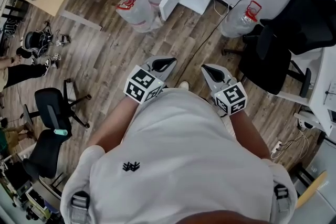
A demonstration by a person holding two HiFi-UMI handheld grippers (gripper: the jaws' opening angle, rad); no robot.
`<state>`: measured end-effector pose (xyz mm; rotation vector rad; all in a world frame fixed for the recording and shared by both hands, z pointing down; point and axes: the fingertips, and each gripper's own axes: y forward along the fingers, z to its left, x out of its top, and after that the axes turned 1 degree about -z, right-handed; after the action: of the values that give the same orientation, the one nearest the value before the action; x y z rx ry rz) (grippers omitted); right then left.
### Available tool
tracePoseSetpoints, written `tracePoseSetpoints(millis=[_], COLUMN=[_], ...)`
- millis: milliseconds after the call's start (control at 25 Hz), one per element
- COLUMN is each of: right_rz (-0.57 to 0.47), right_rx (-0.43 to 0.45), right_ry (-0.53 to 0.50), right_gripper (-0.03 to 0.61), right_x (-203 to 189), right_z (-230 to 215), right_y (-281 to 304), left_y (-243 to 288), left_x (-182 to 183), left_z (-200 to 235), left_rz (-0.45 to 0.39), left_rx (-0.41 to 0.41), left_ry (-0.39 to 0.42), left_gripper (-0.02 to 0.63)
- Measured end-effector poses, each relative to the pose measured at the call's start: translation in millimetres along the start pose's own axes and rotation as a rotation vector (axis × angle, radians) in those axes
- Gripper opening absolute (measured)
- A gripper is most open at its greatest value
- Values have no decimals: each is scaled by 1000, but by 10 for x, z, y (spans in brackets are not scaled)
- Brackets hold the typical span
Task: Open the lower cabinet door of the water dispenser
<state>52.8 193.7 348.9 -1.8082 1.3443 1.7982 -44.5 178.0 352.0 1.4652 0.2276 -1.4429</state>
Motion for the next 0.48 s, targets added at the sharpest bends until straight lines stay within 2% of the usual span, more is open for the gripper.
tracePoseSetpoints(millis=[160, 480], right_rz=[4, 24], right_rx=[-24, -57], right_ry=[-15, -43], right_gripper=[0, 1], right_x=[195, 651], right_z=[-147, -196], right_y=[220, 920], left_y=[21, -164], left_x=[188, 407], left_z=[258, 1087], left_rz=[-19, -41], left_rx=[-18, -50], left_ry=[31, 27], left_gripper=[55, 55])
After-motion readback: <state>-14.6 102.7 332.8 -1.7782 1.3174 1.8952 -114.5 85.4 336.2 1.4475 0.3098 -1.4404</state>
